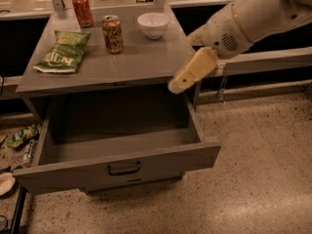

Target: Place orange can into top drawer

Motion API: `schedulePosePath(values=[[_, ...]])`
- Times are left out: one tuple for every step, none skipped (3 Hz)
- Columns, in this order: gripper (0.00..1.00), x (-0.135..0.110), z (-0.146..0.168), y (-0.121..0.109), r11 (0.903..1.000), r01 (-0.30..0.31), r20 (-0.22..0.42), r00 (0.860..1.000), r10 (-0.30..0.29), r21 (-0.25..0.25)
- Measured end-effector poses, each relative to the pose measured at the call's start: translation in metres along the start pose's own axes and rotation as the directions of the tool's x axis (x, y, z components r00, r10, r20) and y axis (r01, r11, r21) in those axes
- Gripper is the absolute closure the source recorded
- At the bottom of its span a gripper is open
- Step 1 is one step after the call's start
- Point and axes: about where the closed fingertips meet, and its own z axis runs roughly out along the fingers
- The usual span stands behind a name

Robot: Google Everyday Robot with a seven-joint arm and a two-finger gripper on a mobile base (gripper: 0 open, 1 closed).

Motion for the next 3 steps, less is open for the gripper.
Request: schedulePosePath(values=[[0.0,-0.049,0.039,-0.011,0.9997,-0.001,0.213,0.977,0.007,-0.025],[0.0,-0.06,0.041,-0.016,1.0,-0.009,0.246,0.969,0.01,-0.005],[0.0,-0.046,0.059,-0.002,0.9978,-0.052,0.217,0.974,0.059,-0.042]])
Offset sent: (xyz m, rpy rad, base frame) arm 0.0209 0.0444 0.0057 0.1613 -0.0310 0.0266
